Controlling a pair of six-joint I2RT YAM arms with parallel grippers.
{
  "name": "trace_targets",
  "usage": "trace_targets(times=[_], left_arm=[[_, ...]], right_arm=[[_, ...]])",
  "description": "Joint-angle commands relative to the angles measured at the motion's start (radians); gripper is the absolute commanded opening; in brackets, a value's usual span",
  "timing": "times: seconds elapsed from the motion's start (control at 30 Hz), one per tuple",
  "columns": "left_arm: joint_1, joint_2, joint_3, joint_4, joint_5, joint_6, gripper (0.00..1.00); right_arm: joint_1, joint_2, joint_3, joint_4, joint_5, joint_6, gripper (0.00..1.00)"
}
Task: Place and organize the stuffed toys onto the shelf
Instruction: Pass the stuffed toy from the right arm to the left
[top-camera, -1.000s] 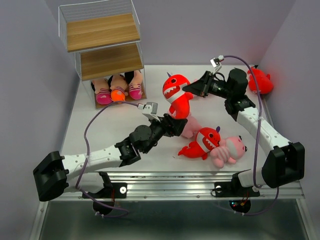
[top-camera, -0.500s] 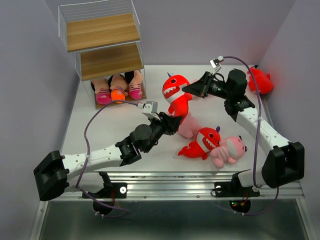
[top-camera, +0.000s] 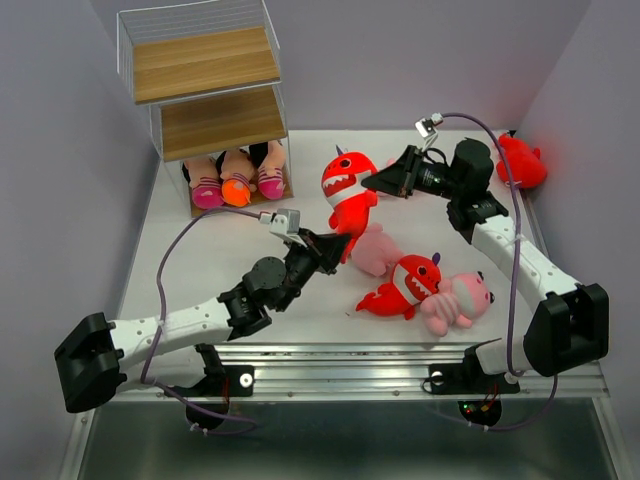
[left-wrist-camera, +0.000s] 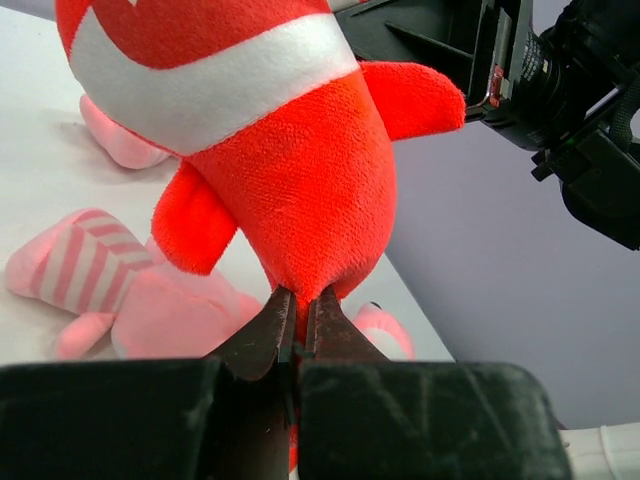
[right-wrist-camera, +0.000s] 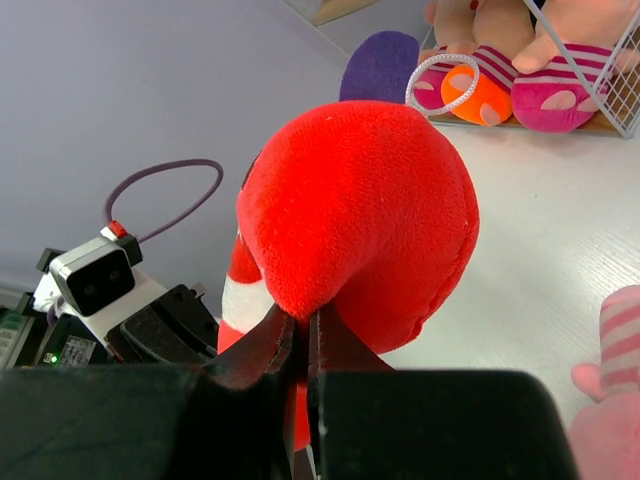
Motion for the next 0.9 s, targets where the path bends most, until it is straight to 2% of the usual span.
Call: trace_targets(times=[0.0, 0.13, 0.2, 0.23, 0.3, 0.33, 0.4, 0.43, 0.67, 0.8, 0.87], left_arm=[[0.015, -0.051, -0.027, 0.068, -0.018, 0.032, 0.0], [0.021, -0.064, -0.042, 0.072, -0.006, 0.027, 0.0], [0.021, -0.068, -0.052, 0.077, -0.007, 0.021, 0.0], [0.023, -0.076, -0.056, 0.08, -0.01, 0.018, 0.0], [0.024, -0.087, -0.067, 0.082, -0.026, 0.016, 0.0], [0.026, -0.1, -0.07, 0.082, -0.032, 0.015, 0.0], [0.029, -0.128, -0.082, 0.078, -0.056, 0.015, 0.0], [0.032, -0.137, -0.087, 0.075, -0.067, 0.016, 0.0], [0.106, -0.196, -0.102, 0.045, -0.109, 0.055, 0.0], [0.197, -0.192, -0.088, 0.048, -0.067, 0.111, 0.0], [0.23, -0.191, -0.069, 0.036, -0.003, 0.133, 0.0]], right_arm=[[-0.004, -0.027, -0.007, 0.09, -0.003, -0.002, 0.02], [-0.004, -0.027, -0.004, 0.093, -0.009, -0.005, 0.09], [-0.004, -0.027, -0.001, 0.099, -0.018, -0.006, 0.2], [-0.004, -0.028, 0.001, 0.101, -0.023, -0.009, 0.34], [-0.004, -0.03, 0.006, 0.099, -0.027, -0.018, 0.51], [-0.004, -0.031, 0.013, 0.098, -0.029, -0.029, 0.67], [-0.004, -0.039, 0.027, 0.09, -0.035, -0.061, 0.82], [-0.004, -0.042, 0.032, 0.083, -0.033, -0.072, 1.0], [-0.072, -0.07, 0.027, 0.073, -0.117, -0.159, 1.0], [-0.118, -0.085, -0.02, 0.073, -0.182, -0.248, 1.0], [-0.129, -0.093, -0.043, 0.073, -0.213, -0.271, 1.0]])
